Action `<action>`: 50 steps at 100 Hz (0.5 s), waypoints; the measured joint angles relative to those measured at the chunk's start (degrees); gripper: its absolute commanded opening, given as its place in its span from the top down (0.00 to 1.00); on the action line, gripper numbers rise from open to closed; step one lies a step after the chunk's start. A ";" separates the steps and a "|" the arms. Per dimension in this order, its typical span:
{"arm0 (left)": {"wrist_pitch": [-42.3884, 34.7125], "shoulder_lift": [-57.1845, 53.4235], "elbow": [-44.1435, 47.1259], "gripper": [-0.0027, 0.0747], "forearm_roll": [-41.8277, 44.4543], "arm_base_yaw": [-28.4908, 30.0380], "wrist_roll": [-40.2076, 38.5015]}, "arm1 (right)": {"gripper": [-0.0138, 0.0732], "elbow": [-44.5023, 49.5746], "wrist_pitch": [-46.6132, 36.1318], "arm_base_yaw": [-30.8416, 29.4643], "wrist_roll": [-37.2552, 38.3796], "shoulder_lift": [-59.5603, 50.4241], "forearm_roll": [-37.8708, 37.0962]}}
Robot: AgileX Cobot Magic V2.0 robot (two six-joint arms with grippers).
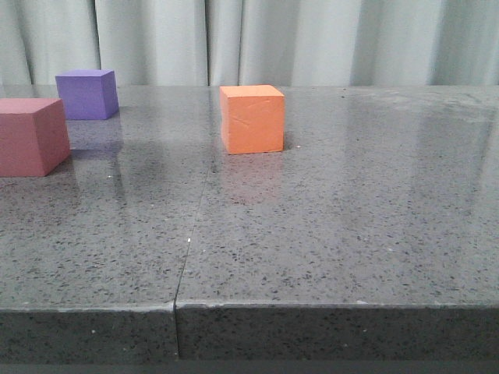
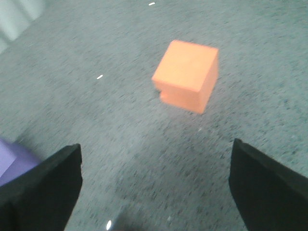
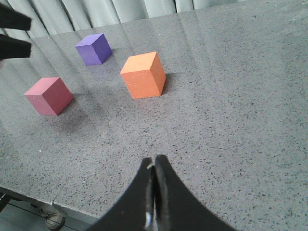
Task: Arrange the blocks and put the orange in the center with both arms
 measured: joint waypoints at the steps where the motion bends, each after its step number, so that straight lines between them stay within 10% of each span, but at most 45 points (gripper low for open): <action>1: 0.29 0.72 -0.42 0.18 -0.02 -0.13 0.18 | 0.91 0.00 0.00 0.00 0.00 0.00 0.00; 50: 13.26 22.77 -24.72 0.18 -1.79 -7.35 2.36 | 0.91 0.00 0.09 0.00 0.00 0.00 0.00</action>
